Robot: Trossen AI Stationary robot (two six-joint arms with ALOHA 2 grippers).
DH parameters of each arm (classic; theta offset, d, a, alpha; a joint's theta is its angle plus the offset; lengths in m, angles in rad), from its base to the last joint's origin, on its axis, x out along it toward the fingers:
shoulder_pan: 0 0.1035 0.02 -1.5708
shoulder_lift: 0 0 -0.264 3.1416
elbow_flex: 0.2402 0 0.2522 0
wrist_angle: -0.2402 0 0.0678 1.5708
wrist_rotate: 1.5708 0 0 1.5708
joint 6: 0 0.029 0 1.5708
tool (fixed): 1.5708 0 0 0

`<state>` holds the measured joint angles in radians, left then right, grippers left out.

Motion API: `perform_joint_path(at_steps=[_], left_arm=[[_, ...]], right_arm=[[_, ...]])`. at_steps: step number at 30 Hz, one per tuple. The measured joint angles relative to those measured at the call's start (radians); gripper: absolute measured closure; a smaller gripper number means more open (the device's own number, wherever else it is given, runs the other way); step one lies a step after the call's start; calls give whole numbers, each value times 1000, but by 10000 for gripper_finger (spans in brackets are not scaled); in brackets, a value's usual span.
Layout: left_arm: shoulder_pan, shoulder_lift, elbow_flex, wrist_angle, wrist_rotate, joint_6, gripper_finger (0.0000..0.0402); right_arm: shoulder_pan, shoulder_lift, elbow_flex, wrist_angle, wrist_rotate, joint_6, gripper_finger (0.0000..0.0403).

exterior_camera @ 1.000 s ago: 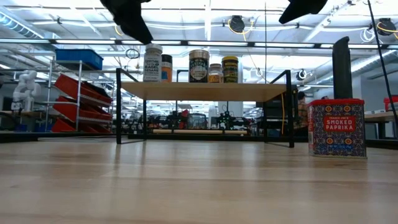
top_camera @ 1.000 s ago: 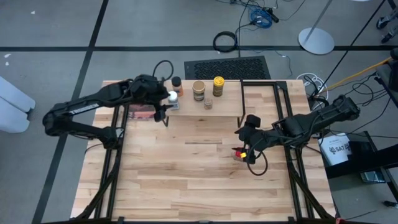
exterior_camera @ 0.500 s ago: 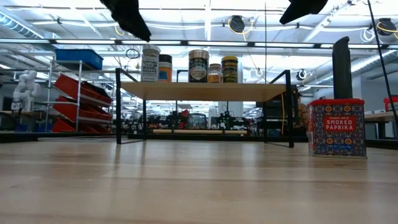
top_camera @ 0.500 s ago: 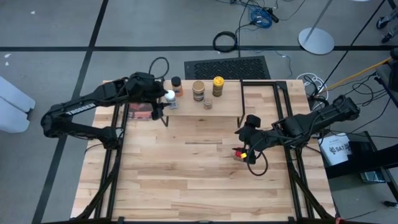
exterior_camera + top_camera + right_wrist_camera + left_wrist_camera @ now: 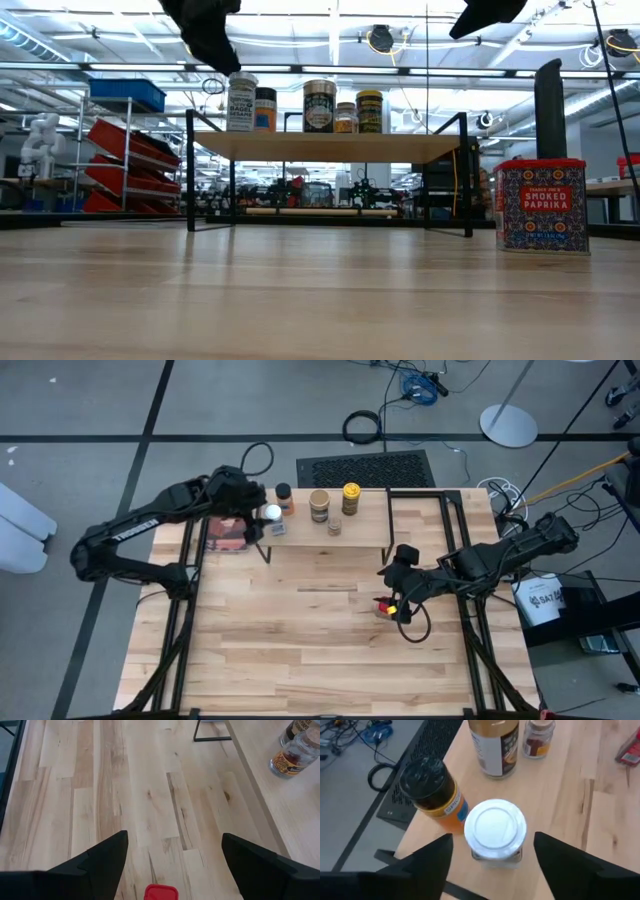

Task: Shelf spices
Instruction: Remove the white seasoning bottle from the shelf

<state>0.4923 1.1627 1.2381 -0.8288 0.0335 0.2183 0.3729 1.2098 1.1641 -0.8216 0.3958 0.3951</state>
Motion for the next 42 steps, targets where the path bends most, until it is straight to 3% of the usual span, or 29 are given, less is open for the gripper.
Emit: perform_joint_path(at_steps=[6,9,18,28,42], left_arm=[[4,27,0,16,-13,8,22],[4,55,0,17,-16,8,5],[4,141,-1,15,-10,25,8],[4,94,-2,12,38,24,11],[4,101,-2,7,38,24,84]], right_arm=[[0,0,0,0,0,0,92],[0,0,0,0,0,-6,92],[0,0,0,0,0,-12,92],[0,0,0,-23,0,-9,92],[0,0,-1,-22,0,-4,92]])
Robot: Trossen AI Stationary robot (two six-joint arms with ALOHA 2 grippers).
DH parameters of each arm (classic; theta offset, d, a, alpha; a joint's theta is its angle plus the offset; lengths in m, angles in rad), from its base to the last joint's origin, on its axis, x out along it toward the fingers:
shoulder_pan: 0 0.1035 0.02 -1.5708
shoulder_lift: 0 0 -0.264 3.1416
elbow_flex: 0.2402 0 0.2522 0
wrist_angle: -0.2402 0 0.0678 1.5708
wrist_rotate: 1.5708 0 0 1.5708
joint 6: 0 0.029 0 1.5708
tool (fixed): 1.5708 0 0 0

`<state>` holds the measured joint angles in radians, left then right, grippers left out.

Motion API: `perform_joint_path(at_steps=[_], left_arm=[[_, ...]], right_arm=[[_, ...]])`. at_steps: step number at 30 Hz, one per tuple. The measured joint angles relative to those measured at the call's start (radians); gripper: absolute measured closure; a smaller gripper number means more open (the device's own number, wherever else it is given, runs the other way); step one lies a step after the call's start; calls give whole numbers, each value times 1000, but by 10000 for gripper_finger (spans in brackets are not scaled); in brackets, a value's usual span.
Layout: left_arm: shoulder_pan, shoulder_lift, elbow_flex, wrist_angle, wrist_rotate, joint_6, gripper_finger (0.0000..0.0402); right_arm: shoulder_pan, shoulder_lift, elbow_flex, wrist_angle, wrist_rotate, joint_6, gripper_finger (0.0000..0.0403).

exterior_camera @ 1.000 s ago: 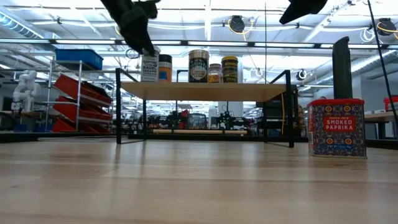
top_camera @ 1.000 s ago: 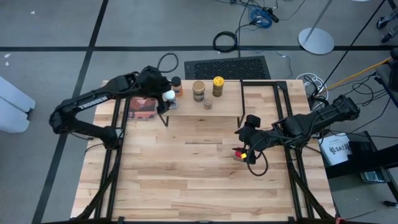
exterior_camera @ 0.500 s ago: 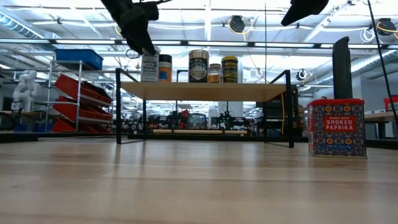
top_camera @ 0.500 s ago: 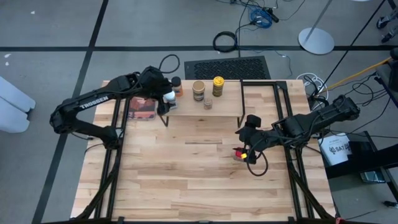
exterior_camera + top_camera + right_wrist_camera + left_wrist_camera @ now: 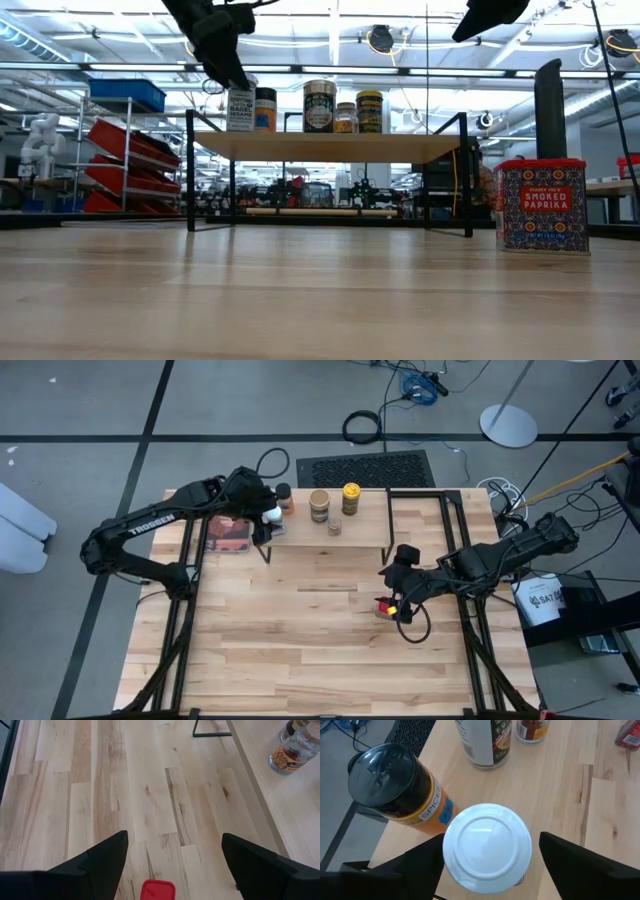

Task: Shelf spices
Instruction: Remove the white seasoning bottle from the shelf

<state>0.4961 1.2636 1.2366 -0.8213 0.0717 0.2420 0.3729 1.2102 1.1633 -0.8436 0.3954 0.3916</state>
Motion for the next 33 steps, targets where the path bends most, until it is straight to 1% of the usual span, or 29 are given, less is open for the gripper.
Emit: perform_joint_path(at_steps=[16,27,33], left_arm=[[0,0,0,0,-17,1,186],[-9,-14,0,-22,-11,0,194],[-56,-53,59,-99,4,-45,195]], right_arm=[[0,0,0,0,0,0,92],[0,0,0,0,0,8,92],[0,0,0,0,0,4,92]])
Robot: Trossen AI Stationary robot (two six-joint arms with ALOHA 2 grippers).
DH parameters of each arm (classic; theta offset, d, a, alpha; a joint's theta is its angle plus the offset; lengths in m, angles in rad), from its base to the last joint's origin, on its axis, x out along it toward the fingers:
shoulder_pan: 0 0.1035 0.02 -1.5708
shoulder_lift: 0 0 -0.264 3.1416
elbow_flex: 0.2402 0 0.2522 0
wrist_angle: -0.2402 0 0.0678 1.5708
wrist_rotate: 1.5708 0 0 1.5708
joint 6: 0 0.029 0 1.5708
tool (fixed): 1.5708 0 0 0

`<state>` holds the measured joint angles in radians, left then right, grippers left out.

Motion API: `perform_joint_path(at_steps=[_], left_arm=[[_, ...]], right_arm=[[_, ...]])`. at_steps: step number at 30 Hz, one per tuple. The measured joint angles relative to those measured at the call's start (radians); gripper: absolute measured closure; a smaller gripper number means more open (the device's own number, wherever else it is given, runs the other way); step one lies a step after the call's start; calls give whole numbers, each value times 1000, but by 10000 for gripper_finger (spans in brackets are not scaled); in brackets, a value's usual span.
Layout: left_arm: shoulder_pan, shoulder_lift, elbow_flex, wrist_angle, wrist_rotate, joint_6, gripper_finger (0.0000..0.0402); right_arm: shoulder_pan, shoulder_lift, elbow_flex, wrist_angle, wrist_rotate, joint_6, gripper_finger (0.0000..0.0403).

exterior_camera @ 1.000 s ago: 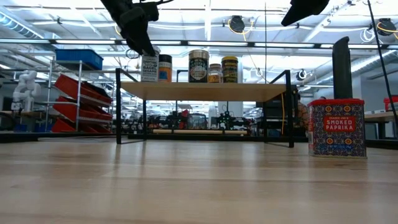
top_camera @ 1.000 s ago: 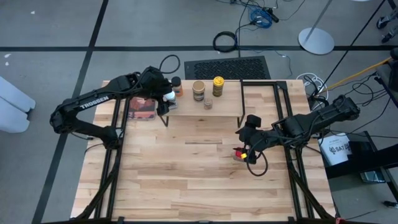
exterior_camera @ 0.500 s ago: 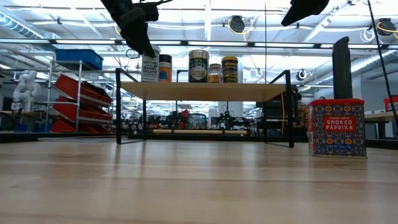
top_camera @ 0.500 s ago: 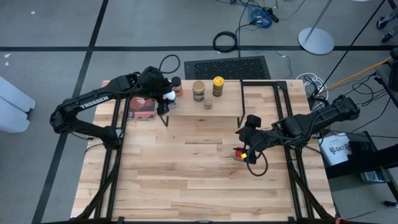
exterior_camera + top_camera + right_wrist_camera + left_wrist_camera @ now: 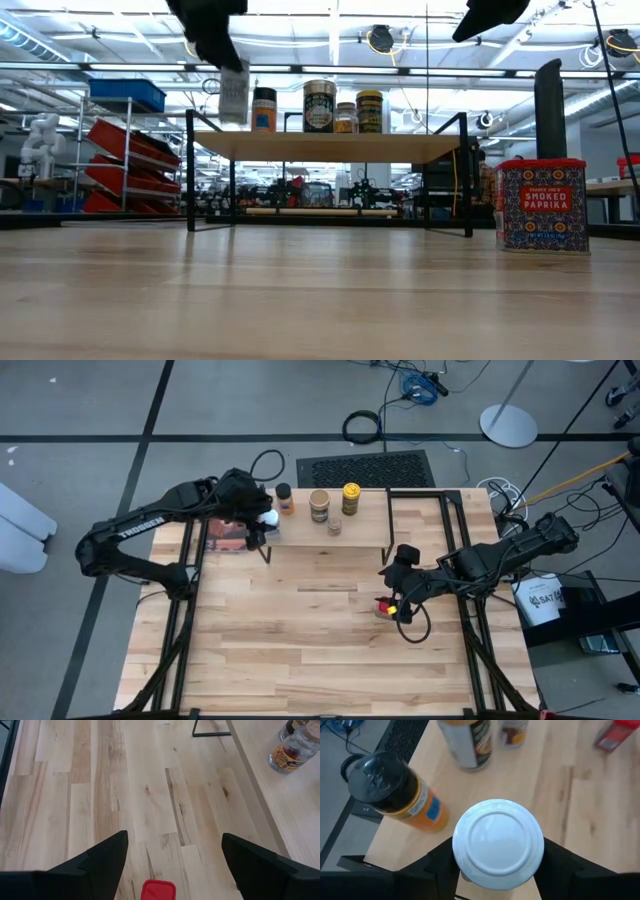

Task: Shelf spices
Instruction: Remove the white seasoning bottle from the shelf

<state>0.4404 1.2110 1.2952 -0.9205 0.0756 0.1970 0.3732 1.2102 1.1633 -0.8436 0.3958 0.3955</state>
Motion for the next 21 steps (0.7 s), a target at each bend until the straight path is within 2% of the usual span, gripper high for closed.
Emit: perform_joint_path(at_steps=[10,18,21], left_arm=[[-169,-59,32,-80,30,-186,195],[-400,-67,18,-106,25,-411,196],[-497,-64,-15,-103,-33,-496,196]], right_arm=[[0,0,0,0,0,-7,92],[0,0,0,0,0,-6,92],[0,0,0,1,0,-4,92]])
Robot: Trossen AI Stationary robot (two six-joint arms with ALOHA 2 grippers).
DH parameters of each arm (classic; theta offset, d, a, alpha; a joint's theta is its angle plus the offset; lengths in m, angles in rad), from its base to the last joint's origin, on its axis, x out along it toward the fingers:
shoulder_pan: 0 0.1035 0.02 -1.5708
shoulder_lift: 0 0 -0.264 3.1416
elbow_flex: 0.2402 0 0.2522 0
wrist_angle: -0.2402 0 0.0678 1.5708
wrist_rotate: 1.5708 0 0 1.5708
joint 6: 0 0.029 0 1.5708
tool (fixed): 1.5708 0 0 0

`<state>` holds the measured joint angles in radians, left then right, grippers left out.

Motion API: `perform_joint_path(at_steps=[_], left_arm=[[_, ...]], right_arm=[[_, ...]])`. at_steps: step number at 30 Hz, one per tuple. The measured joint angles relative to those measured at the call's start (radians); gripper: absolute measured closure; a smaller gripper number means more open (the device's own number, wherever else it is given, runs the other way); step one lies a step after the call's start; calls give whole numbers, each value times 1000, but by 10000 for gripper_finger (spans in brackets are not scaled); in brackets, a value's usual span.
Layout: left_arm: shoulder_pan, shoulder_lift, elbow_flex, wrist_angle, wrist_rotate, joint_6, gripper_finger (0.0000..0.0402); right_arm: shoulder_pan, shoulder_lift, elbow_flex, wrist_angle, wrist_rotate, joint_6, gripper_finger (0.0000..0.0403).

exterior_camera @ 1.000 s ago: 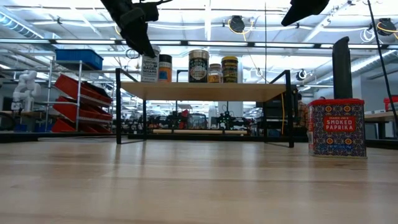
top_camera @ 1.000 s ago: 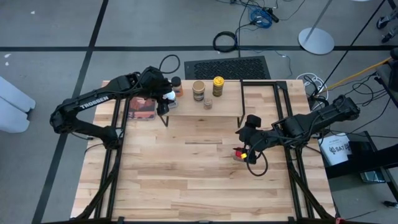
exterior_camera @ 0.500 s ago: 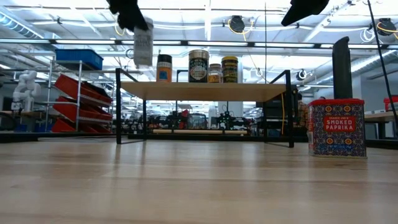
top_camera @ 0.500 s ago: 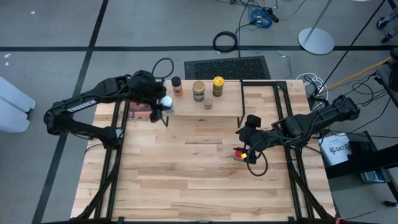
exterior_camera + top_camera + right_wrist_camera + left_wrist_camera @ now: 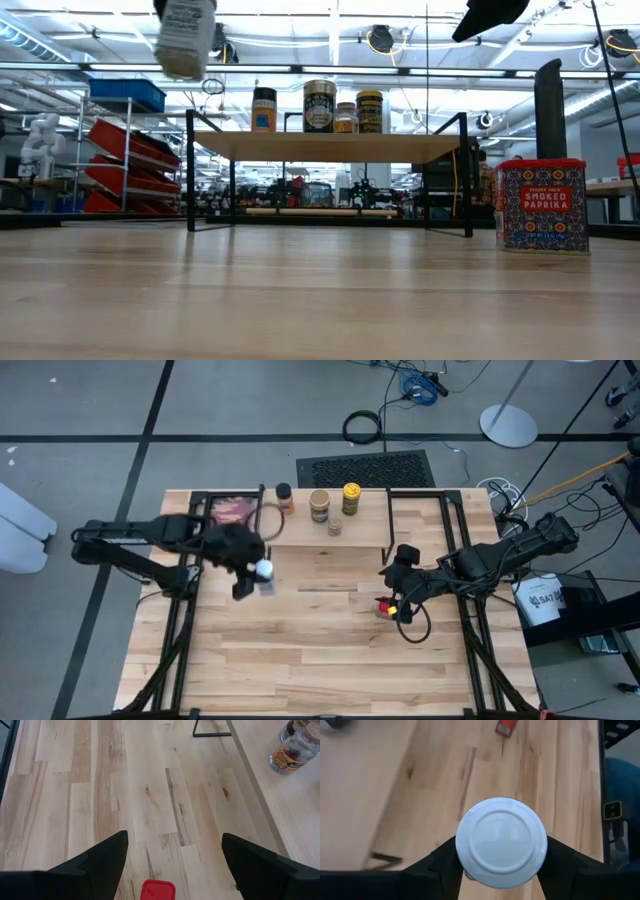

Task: Shelf spices
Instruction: Remove the white seasoning bottle from the shelf

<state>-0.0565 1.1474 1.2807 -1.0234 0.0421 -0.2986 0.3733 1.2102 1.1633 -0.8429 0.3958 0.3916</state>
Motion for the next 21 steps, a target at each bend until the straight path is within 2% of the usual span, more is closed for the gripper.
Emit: perform_joint_path(at_steps=[4,11,16,21], left_arm=[[-128,3,-83,55,-82,-106,196],[-308,3,-250,276,-231,-244,196],[-386,10,-351,366,-306,-293,196],[-428,41,-399,369,-388,-320,196]], right_arm=[[0,0,0,0,0,10,92],[0,0,0,1,0,13,92],[0,0,0,5,0,16,92],[0,0,0,10,0,16,92]])
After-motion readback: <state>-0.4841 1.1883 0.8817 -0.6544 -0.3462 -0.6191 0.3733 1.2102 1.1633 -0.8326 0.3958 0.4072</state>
